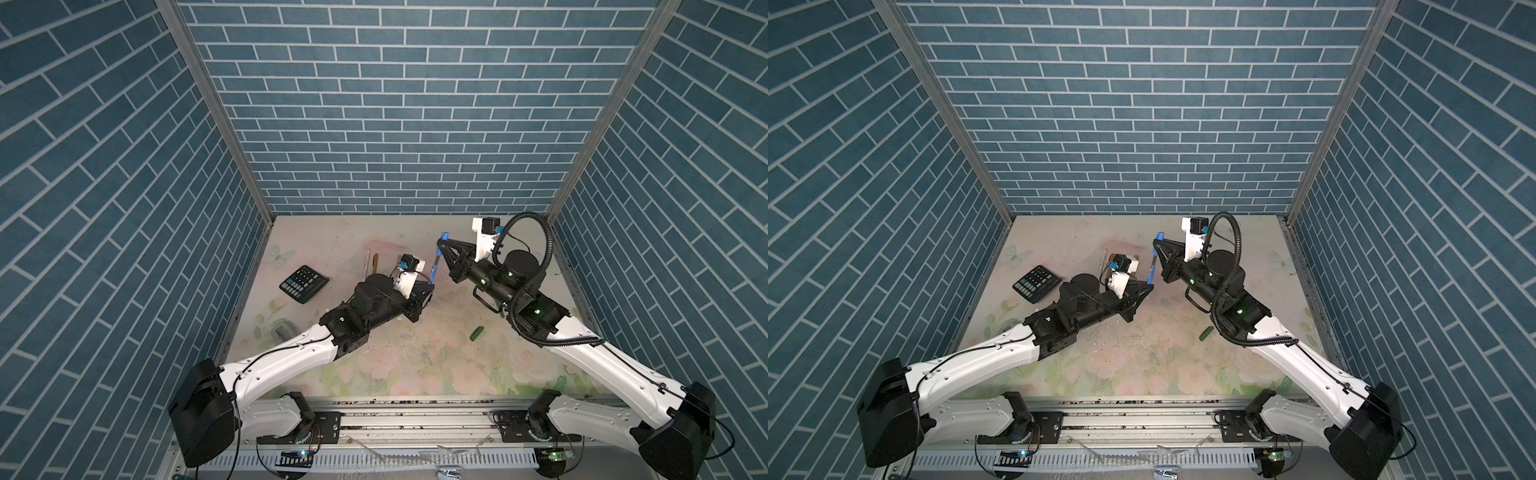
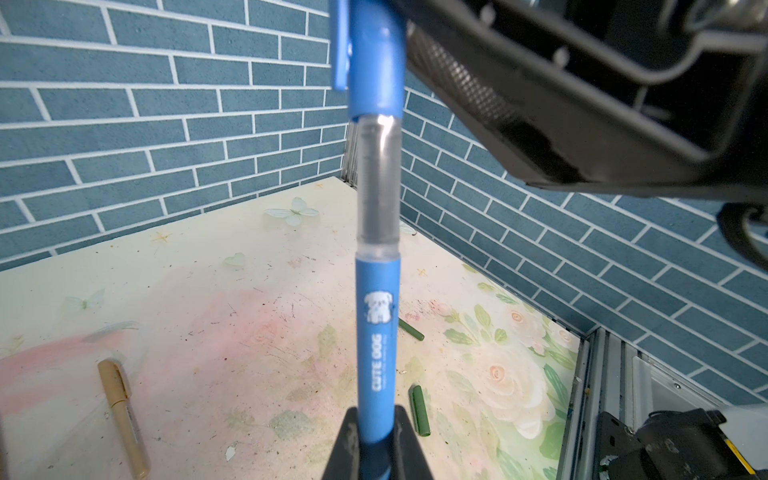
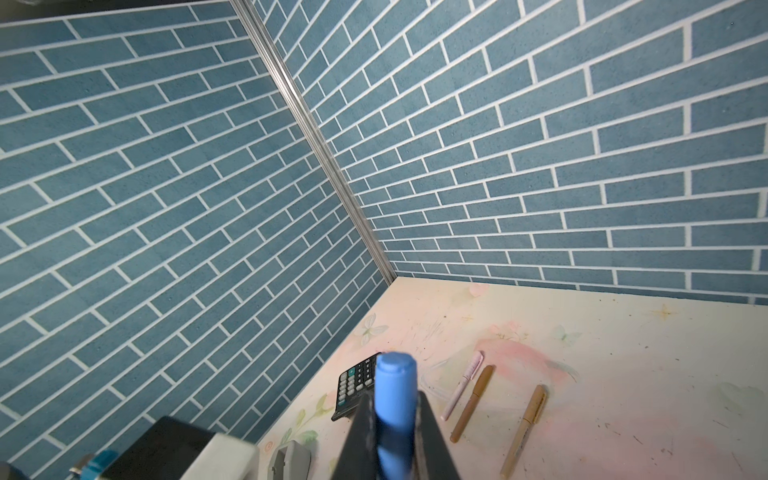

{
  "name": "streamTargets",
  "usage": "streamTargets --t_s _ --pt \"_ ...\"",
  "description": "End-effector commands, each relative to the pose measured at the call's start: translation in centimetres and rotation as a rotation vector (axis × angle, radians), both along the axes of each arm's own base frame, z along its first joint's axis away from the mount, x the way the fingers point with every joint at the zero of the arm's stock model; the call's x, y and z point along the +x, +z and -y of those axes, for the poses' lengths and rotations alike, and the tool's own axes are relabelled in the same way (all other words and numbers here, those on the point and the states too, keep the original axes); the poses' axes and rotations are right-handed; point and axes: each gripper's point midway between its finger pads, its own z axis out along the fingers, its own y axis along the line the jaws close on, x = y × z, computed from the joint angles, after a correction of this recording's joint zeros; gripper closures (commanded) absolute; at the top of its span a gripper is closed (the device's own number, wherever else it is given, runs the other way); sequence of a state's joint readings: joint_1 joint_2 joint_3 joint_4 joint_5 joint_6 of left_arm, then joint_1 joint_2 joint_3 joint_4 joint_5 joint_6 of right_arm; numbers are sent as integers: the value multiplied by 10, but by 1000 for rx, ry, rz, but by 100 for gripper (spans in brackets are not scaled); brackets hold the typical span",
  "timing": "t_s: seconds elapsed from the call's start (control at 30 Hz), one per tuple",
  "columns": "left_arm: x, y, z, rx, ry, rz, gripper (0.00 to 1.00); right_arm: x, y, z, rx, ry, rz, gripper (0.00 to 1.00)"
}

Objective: Insert the pens into the pen caps
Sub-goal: 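Lower the blue cap onto the pen nib held by the left gripper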

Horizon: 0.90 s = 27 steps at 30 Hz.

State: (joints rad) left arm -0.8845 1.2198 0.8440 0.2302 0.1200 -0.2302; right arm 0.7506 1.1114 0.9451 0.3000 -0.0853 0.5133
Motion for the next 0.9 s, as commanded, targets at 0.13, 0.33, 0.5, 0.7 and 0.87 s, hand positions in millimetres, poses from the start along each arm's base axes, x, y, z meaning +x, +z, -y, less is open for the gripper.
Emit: streamTargets --t_s 0.13,0.33,0.5,0.7,0.87 --pt "-1 21 1 -76 2 39 100 -9 -12 -10 31 63 -42 86" --pt "-2 24 0 -90 6 39 100 -12 -22 -9 6 60 -51 86" --pt "-1 26 -3 -103 14 38 100 -16 -34 -12 -9 85 -77 82" --pt "2 28 -7 -106 26 49 100 -24 -43 -15 -27 112 -101 75" --pt "1 29 -7 -98 12 70 100 -31 -37 -11 -21 118 -95 67"
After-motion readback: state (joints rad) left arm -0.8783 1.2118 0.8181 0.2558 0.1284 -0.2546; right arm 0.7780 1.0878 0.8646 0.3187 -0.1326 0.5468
